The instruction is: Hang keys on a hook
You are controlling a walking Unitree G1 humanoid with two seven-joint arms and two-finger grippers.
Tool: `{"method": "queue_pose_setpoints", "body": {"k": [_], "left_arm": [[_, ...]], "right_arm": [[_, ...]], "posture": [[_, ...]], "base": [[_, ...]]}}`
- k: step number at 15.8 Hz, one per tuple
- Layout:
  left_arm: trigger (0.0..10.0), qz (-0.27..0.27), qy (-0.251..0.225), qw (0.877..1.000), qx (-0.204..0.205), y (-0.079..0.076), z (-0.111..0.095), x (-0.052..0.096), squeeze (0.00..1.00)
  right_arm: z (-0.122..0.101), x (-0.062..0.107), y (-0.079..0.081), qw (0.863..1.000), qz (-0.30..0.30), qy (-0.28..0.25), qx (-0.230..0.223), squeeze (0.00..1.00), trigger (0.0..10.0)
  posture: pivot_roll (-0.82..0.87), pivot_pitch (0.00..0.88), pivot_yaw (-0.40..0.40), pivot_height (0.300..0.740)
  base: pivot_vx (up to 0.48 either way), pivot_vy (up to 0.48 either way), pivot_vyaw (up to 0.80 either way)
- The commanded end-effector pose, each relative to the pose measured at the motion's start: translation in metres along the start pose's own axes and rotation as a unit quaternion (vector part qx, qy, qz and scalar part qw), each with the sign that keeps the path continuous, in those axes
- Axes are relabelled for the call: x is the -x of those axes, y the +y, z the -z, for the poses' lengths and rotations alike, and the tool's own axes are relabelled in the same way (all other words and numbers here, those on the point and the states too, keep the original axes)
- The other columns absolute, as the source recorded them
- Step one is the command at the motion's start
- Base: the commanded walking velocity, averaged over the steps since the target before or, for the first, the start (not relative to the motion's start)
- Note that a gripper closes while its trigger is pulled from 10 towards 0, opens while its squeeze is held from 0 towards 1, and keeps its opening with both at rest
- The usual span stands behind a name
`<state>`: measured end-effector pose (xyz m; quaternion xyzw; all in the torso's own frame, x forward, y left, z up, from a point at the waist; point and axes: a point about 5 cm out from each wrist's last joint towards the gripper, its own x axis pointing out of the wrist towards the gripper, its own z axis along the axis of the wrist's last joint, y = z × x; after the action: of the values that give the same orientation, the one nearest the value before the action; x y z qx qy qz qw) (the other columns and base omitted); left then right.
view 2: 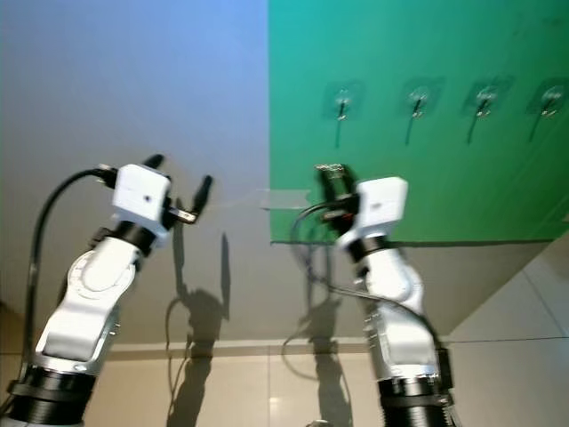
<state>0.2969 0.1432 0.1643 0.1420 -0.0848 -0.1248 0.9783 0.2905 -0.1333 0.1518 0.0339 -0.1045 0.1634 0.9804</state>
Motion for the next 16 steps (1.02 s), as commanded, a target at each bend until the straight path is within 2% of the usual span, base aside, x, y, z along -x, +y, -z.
{"method": "queue_pose_setpoints", "body": {"k": [1, 7, 12, 16], "left_arm": [[10.0, 0.005, -0.005, 1.000, 0.000, -0.001, -0.001, -0.002, 0.00], [10.0, -0.004, -0.004, 1.000, -0.002, 0.001, 0.000, 0.000, 0.00], [10.0, 0.001, -0.008, 1.000, 0.010, -0.003, 0.000, 0.001, 0.00], [10.0, 0.019, -0.019, 1.000, 0.003, -0.004, -0.002, 0.003, 0.00]], "right_arm": [[-0.007, 0.001, -0.002, 1.000, -0.001, -0.011, 0.005, 0.00, 10.0], [-0.012, -0.004, 0.006, 0.999, -0.035, -0.014, 0.009, 0.00, 10.0], [-0.024, -0.005, 0.010, 0.998, -0.058, -0.030, 0.006, 0.00, 10.0], [-0.042, -0.009, 0.012, 0.994, -0.058, -0.075, 0.055, 0.00, 10.0]], "posture": [[-0.04, 0.000, 0.040, 0.740], [-0.03, 0.000, 0.018, 0.740], [-0.03, 0.000, -0.002, 0.740], [-0.02, 0.000, -0.012, 0.740]], "base": [[0.000, -0.341, 0.47], [0.000, -0.342, 0.76], [0.000, -0.061, 0.00], [0.000, 0.000, 0.00]]}}
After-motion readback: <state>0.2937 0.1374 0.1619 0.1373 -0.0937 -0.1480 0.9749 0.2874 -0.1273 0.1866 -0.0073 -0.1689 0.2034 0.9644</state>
